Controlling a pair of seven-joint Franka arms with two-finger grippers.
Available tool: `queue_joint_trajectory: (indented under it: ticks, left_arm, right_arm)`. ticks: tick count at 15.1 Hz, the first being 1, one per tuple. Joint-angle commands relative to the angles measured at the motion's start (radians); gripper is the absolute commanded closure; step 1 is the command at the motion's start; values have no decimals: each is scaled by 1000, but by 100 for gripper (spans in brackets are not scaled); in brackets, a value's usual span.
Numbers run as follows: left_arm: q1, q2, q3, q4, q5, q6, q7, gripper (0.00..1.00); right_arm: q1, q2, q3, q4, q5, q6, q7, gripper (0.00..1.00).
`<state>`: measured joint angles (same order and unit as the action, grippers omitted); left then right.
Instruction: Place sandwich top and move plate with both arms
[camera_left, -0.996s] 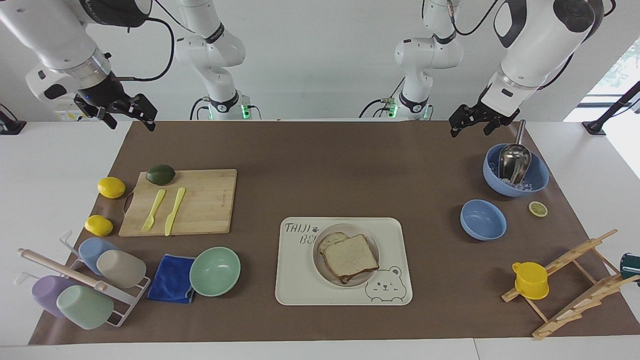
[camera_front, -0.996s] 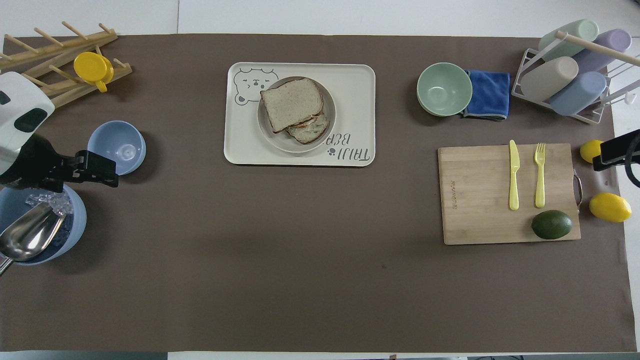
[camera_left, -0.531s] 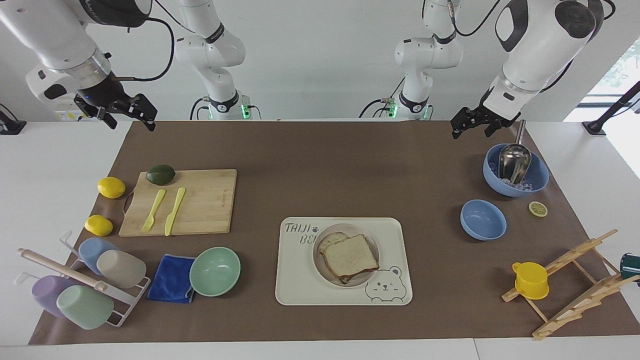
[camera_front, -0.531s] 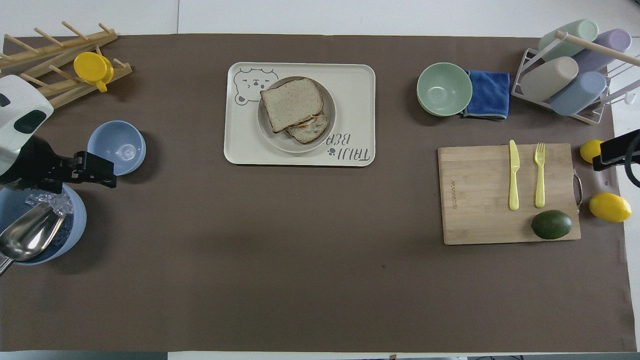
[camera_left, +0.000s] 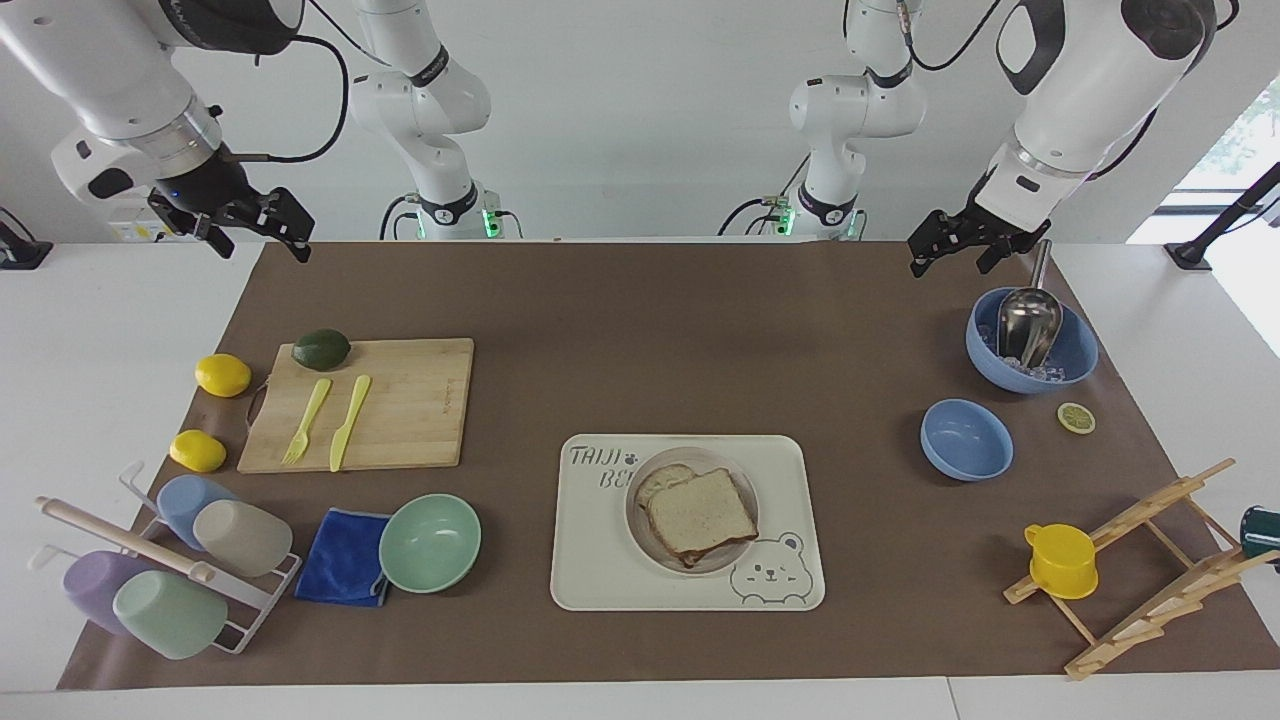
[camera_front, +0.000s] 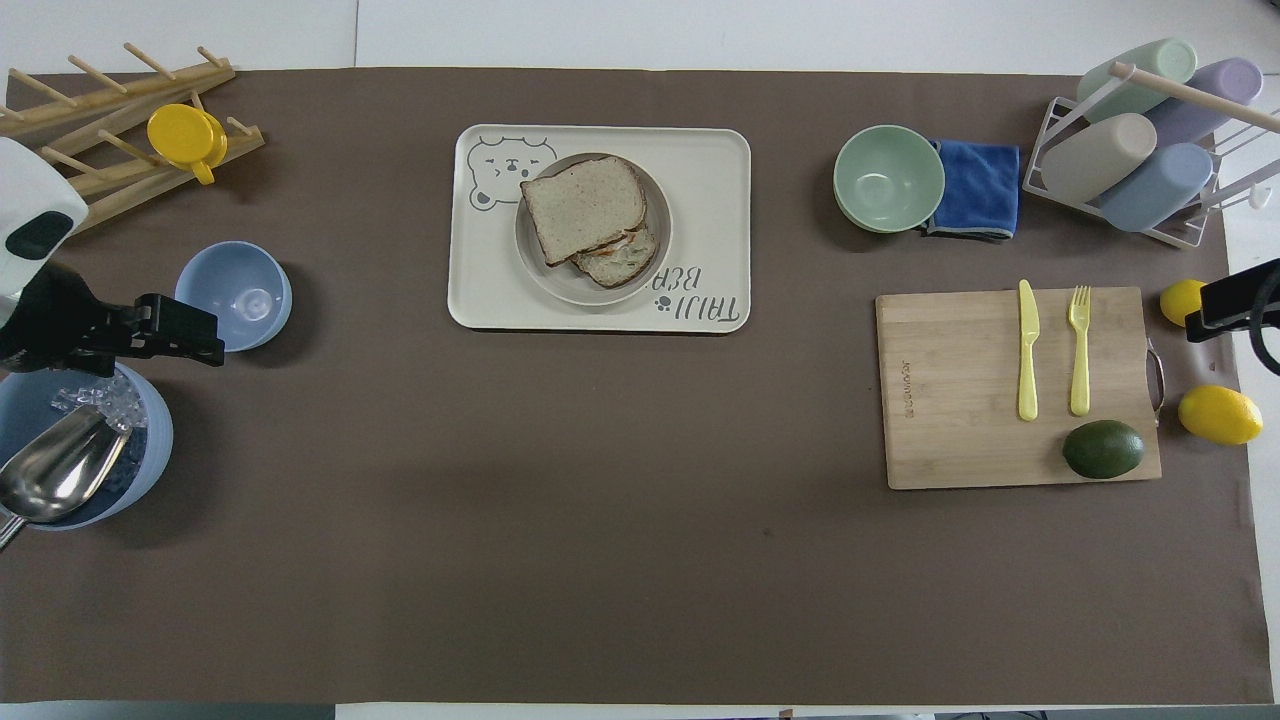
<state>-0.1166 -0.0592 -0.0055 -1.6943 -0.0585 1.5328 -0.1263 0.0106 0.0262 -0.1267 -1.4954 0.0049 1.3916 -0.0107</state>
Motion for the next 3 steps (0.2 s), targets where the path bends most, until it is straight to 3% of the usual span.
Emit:
queue_joint_trajectory:
  ticks: [1, 3]
  left_arm:
    - [-2, -16, -1, 1, 22, -6, 11, 0]
    - [-3, -16, -1, -1, 22, -8, 7, 0]
  right_arm:
    - [-4, -11, 1, -14, 6, 0, -18, 0]
    - [-4, -11, 1, -14, 6, 0, -18, 0]
